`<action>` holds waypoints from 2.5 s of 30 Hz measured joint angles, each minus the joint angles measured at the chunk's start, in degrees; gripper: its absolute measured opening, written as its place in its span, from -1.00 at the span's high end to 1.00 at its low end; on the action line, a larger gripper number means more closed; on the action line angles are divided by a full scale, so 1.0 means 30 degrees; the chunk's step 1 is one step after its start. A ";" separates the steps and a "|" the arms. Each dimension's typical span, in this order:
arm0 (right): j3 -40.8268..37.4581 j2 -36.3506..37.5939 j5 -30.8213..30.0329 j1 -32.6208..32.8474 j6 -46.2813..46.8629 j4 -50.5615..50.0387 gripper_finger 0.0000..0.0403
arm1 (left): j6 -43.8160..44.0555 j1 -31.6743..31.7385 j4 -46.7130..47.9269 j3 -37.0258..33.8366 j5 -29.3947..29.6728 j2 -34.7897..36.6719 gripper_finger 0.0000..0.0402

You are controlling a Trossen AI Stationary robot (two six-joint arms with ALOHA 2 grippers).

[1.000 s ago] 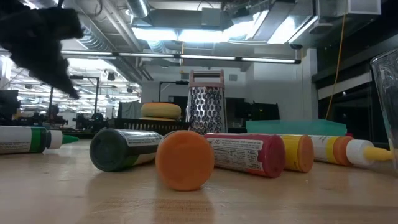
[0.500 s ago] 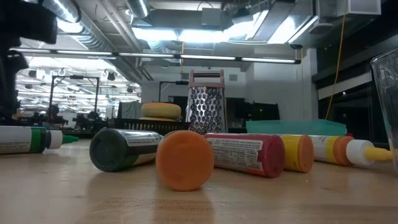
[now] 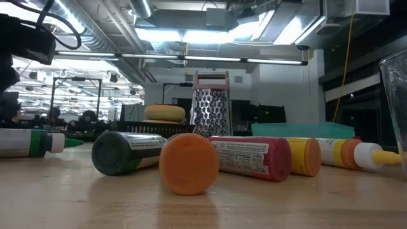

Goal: Pick & Place Food Item
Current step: Put the left green food coloring bottle into the transparent bin

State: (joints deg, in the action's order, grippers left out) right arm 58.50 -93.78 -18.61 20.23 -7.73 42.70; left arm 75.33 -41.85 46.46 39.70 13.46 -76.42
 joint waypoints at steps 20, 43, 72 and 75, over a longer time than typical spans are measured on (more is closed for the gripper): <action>0.0000 -0.0015 0.0007 0.0000 0.0488 -0.0044 0.10 | -0.0177 0.0022 -0.0120 -0.0011 0.0898 0.0000 -0.25; 0.0000 -0.0022 0.0007 0.0000 0.0922 -0.0117 0.10 | -0.0899 0.0832 -0.3980 -0.3063 -0.0734 0.0073 0.01; -0.0007 -0.0045 0.1624 -0.0079 0.3611 -0.2651 0.09 | -1.7314 0.2327 -1.0585 -0.3118 0.5694 0.8406 0.34; 0.0000 -0.0484 0.1561 -0.0276 0.4389 -0.2748 0.09 | -1.7151 0.3317 -0.9600 -0.3118 0.5621 0.8139 0.34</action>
State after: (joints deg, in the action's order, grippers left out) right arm 58.50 -95.23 -13.93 19.40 5.44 34.45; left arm 23.88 -31.90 17.66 30.35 30.33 -52.00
